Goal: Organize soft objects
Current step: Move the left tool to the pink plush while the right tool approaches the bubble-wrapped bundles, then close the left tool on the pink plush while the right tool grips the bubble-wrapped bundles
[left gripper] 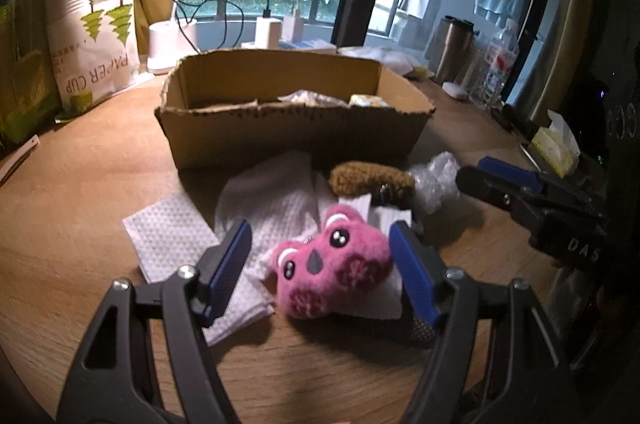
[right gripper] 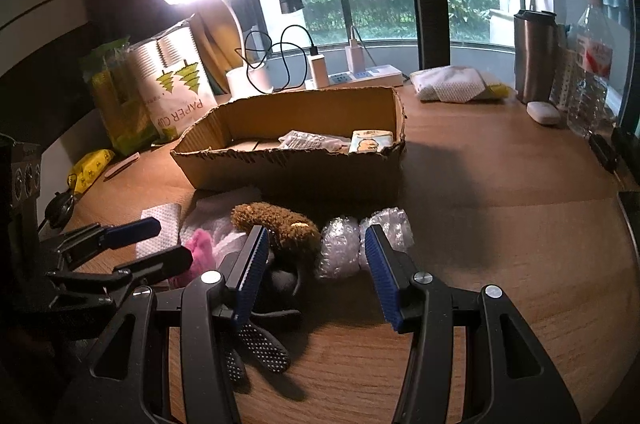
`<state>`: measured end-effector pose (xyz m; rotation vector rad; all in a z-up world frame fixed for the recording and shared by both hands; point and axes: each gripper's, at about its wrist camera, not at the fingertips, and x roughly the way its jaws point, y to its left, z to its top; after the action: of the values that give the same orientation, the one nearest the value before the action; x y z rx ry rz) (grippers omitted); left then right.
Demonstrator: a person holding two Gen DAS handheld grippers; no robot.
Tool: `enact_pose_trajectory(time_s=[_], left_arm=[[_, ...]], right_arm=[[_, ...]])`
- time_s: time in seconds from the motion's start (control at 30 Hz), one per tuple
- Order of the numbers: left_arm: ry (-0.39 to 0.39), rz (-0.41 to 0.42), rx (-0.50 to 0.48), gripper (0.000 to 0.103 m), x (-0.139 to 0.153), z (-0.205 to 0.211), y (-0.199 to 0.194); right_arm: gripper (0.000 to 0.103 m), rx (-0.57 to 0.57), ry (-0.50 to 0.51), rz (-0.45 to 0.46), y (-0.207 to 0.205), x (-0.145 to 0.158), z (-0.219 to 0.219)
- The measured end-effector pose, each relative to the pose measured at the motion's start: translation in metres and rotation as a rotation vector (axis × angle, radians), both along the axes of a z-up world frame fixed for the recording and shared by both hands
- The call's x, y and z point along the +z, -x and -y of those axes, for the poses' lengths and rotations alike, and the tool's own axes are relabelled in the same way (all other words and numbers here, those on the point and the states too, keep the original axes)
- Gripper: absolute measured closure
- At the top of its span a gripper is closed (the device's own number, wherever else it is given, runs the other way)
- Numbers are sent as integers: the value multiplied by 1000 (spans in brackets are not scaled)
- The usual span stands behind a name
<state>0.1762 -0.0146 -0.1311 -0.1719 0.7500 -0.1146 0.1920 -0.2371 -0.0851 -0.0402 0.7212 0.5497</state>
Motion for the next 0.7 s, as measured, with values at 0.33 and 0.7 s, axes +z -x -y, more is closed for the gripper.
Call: enact_pose_trajectory(time_s=[0.33, 0.7], left_arm=[[14, -59, -2, 30, -17, 5, -7], [30, -54, -30, 32, -17, 4, -10]], right_arm=[[50, -18, -6, -13, -3, -7, 8], [34, -68, 5, -49, -25, -21, 16]])
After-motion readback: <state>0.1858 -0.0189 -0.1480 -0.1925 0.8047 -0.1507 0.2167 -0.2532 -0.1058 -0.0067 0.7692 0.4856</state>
